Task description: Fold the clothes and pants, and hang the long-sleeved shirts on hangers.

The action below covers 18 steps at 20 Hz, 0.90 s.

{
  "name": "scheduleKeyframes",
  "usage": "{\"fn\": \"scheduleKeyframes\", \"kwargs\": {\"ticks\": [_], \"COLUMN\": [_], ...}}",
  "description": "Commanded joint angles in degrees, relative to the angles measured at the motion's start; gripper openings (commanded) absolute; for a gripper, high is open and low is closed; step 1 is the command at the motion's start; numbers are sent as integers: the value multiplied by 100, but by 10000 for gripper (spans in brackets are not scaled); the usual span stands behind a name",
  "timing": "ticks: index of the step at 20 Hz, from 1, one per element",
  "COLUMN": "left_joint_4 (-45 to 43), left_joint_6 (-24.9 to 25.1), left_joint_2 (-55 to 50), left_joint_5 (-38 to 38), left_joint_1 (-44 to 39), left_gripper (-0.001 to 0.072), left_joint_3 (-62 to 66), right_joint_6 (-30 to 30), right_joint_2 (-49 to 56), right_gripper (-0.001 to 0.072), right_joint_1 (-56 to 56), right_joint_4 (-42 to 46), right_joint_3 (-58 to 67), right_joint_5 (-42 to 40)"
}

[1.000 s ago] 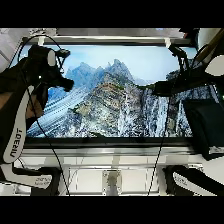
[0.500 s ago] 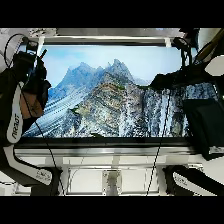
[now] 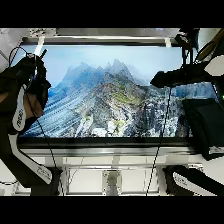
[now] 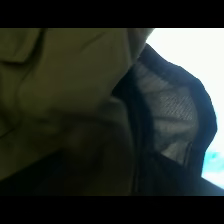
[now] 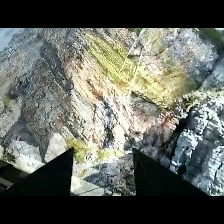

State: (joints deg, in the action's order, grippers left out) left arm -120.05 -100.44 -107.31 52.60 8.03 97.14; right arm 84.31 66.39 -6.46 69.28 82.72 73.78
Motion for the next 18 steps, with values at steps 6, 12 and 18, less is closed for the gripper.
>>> {"fn": "scheduleKeyframes", "kwargs": {"ticks": [6, 12, 18], "left_joint_4": [9, 417, 2533], "left_joint_6": [-31, -28, 103], "left_joint_2": [63, 1845, 3126], "left_joint_5": [-238, 304, 1128], "left_joint_1": [-2, -723, -2736], "left_gripper": [12, 12, 12], "left_joint_3": [420, 717, 710], "right_joint_6": [4, -127, -675], "right_joint_2": [2, -55, -57], "right_gripper": [410, 410, 410], "right_joint_1": [0, 166, 1071], "right_joint_4": [24, 1180, 2227], "right_joint_3": [7, 428, 1504], "right_joint_5": [-133, 699, 2033]}}
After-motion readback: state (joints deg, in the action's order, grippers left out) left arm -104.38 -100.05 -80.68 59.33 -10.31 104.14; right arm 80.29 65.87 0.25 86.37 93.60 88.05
